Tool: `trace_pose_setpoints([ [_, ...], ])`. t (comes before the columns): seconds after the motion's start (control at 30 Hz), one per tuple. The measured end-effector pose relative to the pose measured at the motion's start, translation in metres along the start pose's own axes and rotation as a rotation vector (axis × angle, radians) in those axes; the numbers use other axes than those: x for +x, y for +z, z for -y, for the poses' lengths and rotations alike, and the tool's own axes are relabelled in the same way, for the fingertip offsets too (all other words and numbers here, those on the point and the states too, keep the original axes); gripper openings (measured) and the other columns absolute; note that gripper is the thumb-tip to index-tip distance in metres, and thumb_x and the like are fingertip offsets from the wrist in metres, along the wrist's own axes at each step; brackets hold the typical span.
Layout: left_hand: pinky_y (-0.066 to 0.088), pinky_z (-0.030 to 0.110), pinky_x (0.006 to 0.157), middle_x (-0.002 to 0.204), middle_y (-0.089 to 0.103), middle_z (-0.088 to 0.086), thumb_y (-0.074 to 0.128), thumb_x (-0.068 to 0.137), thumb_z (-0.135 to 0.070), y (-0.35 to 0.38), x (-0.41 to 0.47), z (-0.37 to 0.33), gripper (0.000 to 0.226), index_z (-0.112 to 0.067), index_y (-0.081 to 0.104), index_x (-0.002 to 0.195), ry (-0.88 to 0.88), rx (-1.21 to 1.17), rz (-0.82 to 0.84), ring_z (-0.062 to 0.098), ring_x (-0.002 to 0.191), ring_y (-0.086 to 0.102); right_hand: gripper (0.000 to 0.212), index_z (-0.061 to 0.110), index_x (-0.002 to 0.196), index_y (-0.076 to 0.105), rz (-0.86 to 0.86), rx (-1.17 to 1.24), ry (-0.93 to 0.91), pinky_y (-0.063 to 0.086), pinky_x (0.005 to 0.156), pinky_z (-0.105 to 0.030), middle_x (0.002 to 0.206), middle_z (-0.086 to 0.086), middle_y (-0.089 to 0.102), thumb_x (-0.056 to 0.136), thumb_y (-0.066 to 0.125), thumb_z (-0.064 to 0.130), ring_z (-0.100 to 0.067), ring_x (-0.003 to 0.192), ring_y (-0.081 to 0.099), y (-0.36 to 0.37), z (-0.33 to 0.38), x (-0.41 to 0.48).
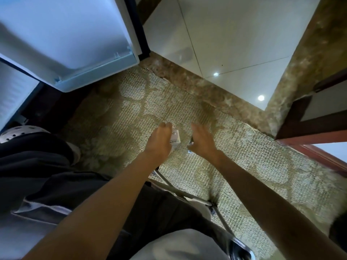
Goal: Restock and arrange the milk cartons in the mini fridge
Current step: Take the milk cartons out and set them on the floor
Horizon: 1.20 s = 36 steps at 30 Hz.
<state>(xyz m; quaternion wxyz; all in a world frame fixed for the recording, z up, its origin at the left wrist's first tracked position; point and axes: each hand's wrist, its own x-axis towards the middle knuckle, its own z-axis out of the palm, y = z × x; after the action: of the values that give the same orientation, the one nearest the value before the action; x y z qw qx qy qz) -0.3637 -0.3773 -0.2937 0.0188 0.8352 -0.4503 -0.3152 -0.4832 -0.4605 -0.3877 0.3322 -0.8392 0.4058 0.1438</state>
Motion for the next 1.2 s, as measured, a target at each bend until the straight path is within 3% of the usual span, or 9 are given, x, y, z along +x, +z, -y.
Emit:
trace_pose_setpoints([
  [0.1, 0.050, 0.024, 0.078, 0.121, 0.051, 0.016, 0.058, 0.085, 0.008, -0.001, 0.003, -0.001, 0.043, -0.002, 0.044, 0.124, 0.036, 0.003, -0.067, 0.026, 0.099, 0.059, 0.077, 0.015, 0.144, 0.028, 0.027, 0.233, -0.225, 0.048, 0.097, -0.041, 0.148, -0.003, 0.034, 0.079, 0.069, 0.006, -0.022, 0.109, 0.055, -0.042, 0.032, -0.015],
  [0.17, 0.043, 0.021, 0.075, 0.121, 0.050, 0.015, 0.054, 0.085, 0.011, -0.003, 0.005, -0.003, 0.043, -0.002, 0.045, 0.125, 0.063, -0.013, -0.079, 0.025, 0.100, 0.057, 0.067, 0.015, 0.139, 0.037, 0.053, 0.237, -0.323, 0.052, 0.086, -0.036, 0.137, -0.003, 0.047, 0.080, 0.065, -0.001, -0.014, 0.089, 0.054, -0.053, 0.041, -0.018],
  [0.3, 0.047, 0.024, 0.076, 0.117, 0.050, 0.014, 0.056, 0.085, 0.009, -0.009, 0.012, -0.007, 0.036, -0.005, 0.046, 0.117, 0.074, -0.044, -0.098, 0.025, 0.095, 0.057, 0.057, 0.010, 0.127, 0.044, 0.114, 0.218, -0.364, 0.047, 0.066, -0.019, 0.115, -0.004, 0.058, 0.076, 0.066, -0.001, -0.008, 0.082, 0.054, -0.051, 0.038, -0.007],
  [0.37, 0.050, 0.024, 0.073, 0.115, 0.051, 0.015, 0.056, 0.086, 0.006, -0.008, 0.015, -0.010, 0.034, -0.006, 0.044, 0.115, 0.088, -0.058, -0.115, 0.022, 0.086, 0.054, 0.045, 0.006, 0.117, 0.046, 0.082, 0.207, -0.347, 0.052, 0.066, -0.026, 0.109, -0.010, 0.063, 0.078, 0.067, 0.000, -0.016, 0.082, 0.060, -0.050, 0.035, 0.000],
  [0.53, 0.053, 0.027, 0.069, 0.113, 0.052, 0.016, 0.048, 0.091, 0.004, -0.015, 0.017, -0.008, 0.039, -0.008, 0.037, 0.126, 0.049, -0.148, -0.136, 0.019, 0.079, 0.051, 0.041, 0.006, 0.119, 0.045, -0.024, 0.223, -0.153, 0.044, 0.052, -0.010, 0.113, -0.016, 0.064, 0.083, 0.064, 0.001, -0.022, 0.086, 0.066, -0.040, 0.015, 0.019],
  [0.73, 0.054, 0.032, 0.067, 0.111, 0.057, 0.014, 0.043, 0.093, 0.002, -0.019, 0.017, 0.008, 0.044, -0.010, 0.033, 0.134, -0.040, -0.160, -0.136, 0.024, 0.086, 0.060, 0.046, 0.000, 0.125, 0.042, -0.140, 0.348, 0.162, 0.042, 0.053, -0.017, 0.115, -0.020, 0.062, 0.085, 0.064, 0.005, -0.030, 0.097, 0.065, -0.013, -0.013, 0.038],
  [0.87, 0.052, 0.034, 0.063, 0.102, 0.056, 0.008, 0.041, 0.094, 0.001, -0.010, 0.015, 0.009, 0.048, -0.010, 0.027, 0.138, -0.047, -0.167, -0.098, 0.022, 0.077, 0.056, 0.045, -0.003, 0.126, 0.039, -0.100, 0.352, 0.338, 0.039, 0.071, -0.023, 0.126, -0.021, 0.051, 0.087, 0.060, 0.005, -0.033, 0.112, 0.056, 0.005, -0.022, 0.047],
  [1.07, 0.048, 0.036, 0.076, 0.102, 0.059, 0.015, 0.042, 0.093, 0.004, -0.009, 0.011, 0.020, 0.053, -0.007, 0.023, 0.141, -0.100, -0.166, -0.041, 0.018, 0.074, 0.051, 0.053, 0.000, 0.130, 0.034, -0.011, 0.306, 0.373, 0.042, 0.075, -0.028, 0.128, -0.023, 0.049, 0.086, 0.063, 0.004, -0.035, 0.116, 0.054, 0.013, -0.022, 0.050],
  [1.2, 0.047, 0.031, 0.071, 0.109, 0.057, 0.018, 0.044, 0.094, -0.003, -0.019, 0.008, 0.027, 0.045, -0.003, 0.032, 0.138, -0.078, -0.167, -0.006, 0.020, 0.084, 0.053, 0.063, 0.000, 0.131, 0.039, 0.024, 0.161, 0.337, 0.046, 0.096, -0.039, 0.130, -0.019, 0.049, 0.080, 0.071, 0.016, -0.032, 0.119, 0.051, -0.002, -0.009, 0.047],
])
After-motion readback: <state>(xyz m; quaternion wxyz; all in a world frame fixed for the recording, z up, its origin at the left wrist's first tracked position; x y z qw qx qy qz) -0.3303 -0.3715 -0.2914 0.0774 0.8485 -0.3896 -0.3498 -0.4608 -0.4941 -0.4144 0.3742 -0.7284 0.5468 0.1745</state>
